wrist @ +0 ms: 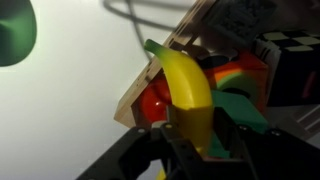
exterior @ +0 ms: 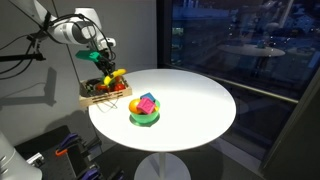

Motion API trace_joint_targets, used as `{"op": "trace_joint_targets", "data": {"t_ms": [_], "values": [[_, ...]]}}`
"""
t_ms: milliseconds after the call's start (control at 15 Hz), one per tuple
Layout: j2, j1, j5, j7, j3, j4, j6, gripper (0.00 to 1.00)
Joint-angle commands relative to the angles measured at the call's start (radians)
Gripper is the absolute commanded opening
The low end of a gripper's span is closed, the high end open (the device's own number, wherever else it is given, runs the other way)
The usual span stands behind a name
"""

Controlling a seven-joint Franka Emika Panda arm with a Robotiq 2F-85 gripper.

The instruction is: Pick up the banana and put it in the wooden tray

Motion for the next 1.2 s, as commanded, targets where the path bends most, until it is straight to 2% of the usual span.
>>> {"op": "trace_joint_targets", "data": {"t_ms": [0, 533, 1133], "values": [[-0.046, 0.003, 0.054, -0.069, 0.004, -0.025, -0.041, 0.17], [-0.017, -0.01, 0.045, -0.06, -0.003, 0.0, -0.121, 0.17], [0.055, -0.013, 0.017, -0.033, -0.001, 0.046, -0.118, 0.17]]}}
